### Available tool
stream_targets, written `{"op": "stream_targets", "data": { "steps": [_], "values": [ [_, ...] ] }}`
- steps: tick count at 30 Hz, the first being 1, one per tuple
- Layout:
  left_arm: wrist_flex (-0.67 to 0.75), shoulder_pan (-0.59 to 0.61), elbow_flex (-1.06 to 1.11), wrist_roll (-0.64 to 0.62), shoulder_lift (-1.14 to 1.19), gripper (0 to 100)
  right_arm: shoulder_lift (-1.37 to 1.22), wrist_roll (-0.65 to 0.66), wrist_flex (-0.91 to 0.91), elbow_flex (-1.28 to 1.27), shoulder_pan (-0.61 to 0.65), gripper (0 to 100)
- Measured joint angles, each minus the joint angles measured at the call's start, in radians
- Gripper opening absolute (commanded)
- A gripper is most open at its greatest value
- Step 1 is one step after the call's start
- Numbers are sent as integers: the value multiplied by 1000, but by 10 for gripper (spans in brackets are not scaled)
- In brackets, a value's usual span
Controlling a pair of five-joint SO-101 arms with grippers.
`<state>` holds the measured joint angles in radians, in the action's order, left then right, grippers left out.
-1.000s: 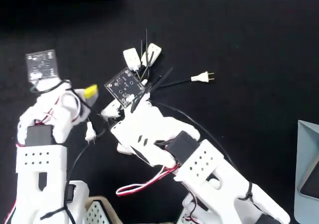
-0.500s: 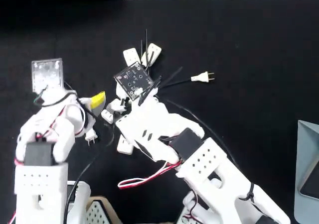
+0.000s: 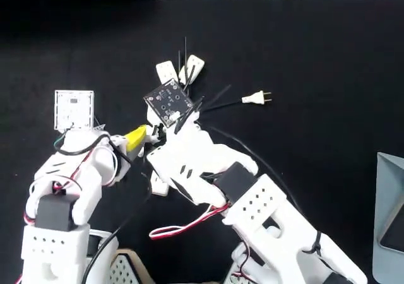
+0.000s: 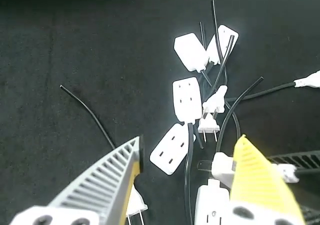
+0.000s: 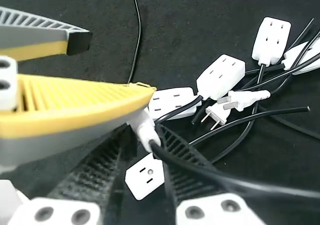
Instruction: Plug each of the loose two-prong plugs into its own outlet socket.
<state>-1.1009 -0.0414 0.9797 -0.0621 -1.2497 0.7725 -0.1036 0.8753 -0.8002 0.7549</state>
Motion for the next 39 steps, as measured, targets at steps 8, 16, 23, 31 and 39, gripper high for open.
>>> {"op": "stream_targets", "data": {
  "steps": [8, 16, 23, 31, 39],
  "values": [
    [0, -2, 11, 0, -6, 295, 0, 0, 0, 0, 0, 11],
    [-9, 91, 20, 3, 3, 295, 0, 0, 0, 0, -3, 11],
    [-9, 77, 31, 3, -2, 295, 0, 0, 0, 0, -3, 11],
    [-9, 26, 49, 8, -2, 295, 8, -3, -2, 0, -3, 11],
    [-9, 183, 49, 23, -2, 295, 9, -3, -46, -31, -3, 13]
  ]
}}
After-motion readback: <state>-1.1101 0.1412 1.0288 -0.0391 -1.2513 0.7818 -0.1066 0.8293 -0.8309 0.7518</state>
